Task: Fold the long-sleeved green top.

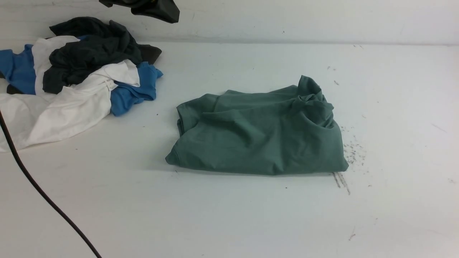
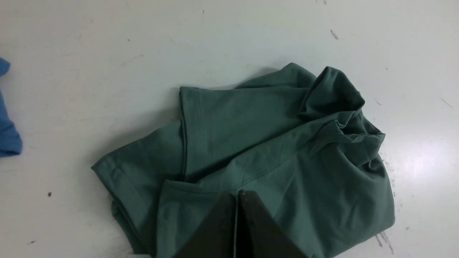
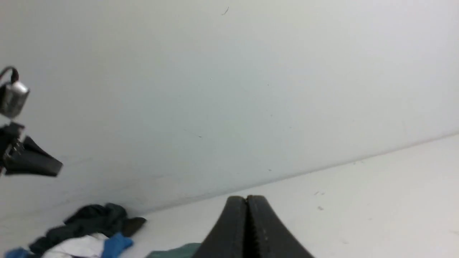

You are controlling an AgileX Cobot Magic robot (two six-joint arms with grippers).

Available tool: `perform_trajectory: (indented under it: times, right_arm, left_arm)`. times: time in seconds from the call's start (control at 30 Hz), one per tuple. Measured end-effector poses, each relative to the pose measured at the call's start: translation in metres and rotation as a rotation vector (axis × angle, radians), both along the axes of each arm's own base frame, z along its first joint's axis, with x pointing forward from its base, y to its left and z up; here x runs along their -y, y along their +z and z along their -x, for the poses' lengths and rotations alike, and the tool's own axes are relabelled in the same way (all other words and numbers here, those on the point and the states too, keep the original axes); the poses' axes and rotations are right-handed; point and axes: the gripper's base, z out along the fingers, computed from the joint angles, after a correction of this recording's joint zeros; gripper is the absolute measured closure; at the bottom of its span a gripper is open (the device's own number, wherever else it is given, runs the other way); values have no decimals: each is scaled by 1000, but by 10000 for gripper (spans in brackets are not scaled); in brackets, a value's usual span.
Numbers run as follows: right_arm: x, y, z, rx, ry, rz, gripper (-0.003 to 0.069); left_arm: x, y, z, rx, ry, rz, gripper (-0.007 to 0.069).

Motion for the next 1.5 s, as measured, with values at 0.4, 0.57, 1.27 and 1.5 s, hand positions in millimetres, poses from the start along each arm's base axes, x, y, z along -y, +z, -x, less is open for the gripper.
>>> perform_trajectory:
  times: [0.4, 0.57, 1.27, 1.5]
  right_arm:
    - [0, 0, 0, 5, -18, 93, 674]
    - [0, -1, 0, 4, -18, 96, 674]
    - [4, -84, -14, -325, -44, 607, 674]
    - [4, -84, -14, -327, -44, 611, 674]
  left_arm:
    - [1, 1, 0, -3, -4, 16, 628]
    - [5, 0, 2, -26, 0, 43, 628]
    - [0, 19, 161, -33, -110, -295, 628]
    - [-28, 4, 244, -71, -60, -301, 628]
